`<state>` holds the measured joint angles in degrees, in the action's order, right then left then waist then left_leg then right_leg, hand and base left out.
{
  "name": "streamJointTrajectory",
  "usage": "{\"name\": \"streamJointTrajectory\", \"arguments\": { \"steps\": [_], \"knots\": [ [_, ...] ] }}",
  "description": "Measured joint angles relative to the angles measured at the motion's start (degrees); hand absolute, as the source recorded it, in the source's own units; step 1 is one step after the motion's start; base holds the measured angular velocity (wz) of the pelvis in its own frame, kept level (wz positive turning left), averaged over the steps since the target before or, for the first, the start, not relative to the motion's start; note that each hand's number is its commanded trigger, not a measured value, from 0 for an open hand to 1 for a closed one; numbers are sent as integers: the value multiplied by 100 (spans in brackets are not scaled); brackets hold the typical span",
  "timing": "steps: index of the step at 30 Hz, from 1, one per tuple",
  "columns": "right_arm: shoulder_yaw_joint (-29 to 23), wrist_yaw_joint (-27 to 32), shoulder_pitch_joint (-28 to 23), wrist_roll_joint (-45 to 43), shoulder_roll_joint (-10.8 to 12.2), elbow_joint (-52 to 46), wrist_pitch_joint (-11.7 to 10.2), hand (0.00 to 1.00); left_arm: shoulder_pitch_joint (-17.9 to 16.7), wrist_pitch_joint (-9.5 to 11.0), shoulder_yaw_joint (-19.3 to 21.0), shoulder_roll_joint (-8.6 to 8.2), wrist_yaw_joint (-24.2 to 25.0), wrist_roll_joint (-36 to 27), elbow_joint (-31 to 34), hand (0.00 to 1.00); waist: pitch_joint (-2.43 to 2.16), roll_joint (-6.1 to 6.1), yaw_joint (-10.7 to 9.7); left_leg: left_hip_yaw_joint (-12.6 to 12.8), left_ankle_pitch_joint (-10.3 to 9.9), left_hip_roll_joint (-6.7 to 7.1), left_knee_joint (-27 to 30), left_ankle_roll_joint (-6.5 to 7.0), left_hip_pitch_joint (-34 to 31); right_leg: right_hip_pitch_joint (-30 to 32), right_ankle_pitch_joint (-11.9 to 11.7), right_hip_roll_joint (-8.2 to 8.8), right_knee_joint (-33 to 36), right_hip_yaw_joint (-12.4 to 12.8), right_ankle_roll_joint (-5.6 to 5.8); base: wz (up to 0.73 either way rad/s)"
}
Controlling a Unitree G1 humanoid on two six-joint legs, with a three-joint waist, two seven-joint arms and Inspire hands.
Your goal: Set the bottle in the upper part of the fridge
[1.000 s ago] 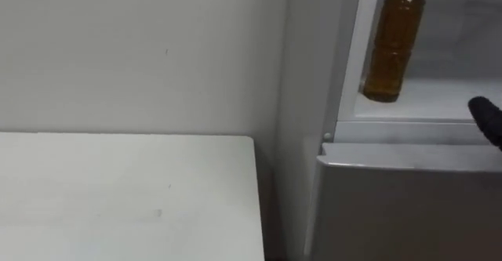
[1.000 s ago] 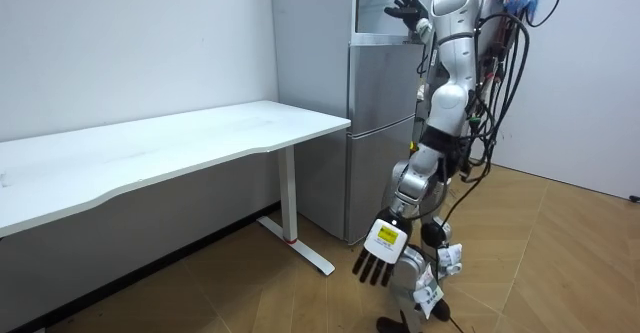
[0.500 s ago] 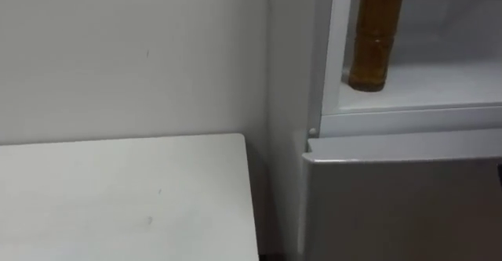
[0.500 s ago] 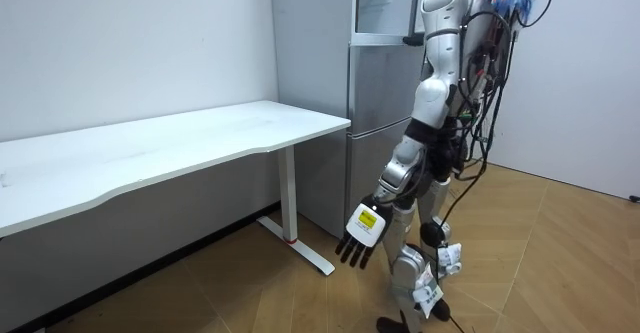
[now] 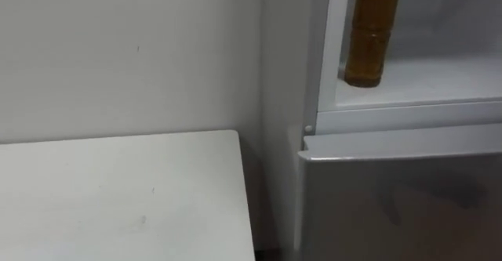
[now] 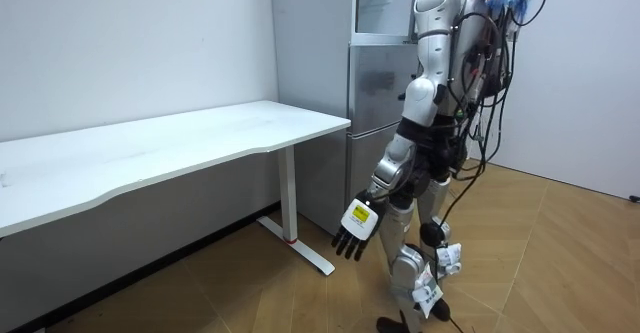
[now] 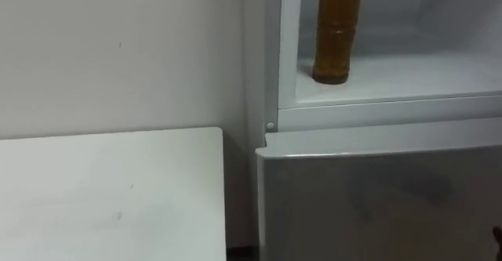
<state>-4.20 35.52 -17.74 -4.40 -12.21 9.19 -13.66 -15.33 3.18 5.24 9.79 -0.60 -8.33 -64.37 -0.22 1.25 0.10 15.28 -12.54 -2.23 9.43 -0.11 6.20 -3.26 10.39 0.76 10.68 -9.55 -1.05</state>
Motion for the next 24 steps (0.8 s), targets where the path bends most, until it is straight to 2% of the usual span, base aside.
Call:
{"name": "streamJointTrajectory", "arguments": {
  "steps": [1,4,10,14,19,24],
  "knots": [
    [60,-2,-18,-39,0,290,4,0,5,0,-13,0,1,-5,5,0,-14,23,-6,0,1,1,2,0,2,-1,0,0,0,1,0,0],
    [241,-92,-77,-40,34,611,96,0,7,27,-121,-5,25,-6,19,0,-4,62,7,6,3,0,3,-1,3,3,1,1,-8,4,1,0],
    [294,-281,-180,269,64,1011,93,0,-14,52,-101,-2,117,-2,28,0,-3,49,11,24,2,4,4,-1,50,-42,14,9,-38,86,11,-1],
    [292,-408,-169,950,108,1722,128,0,-110,52,-103,-10,122,-110,117,0,-5,40,-19,-2,2,4,11,-1,56,-74,18,15,-80,76,14,3],
    [283,-510,-152,1130,117,2841,130,0,-237,65,-95,-12,118,-107,232,0,-6,35,-46,-11,2,2,19,-1,55,-84,20,13,-87,58,12,1],
    [279,-568,-141,1174,182,3478,156,0,-262,65,-96,-22,62,-104,237,0,-4,34,-129,10,2,0,15,-1,77,-85,19,9,-86,101,11,-2]
  ]
}}
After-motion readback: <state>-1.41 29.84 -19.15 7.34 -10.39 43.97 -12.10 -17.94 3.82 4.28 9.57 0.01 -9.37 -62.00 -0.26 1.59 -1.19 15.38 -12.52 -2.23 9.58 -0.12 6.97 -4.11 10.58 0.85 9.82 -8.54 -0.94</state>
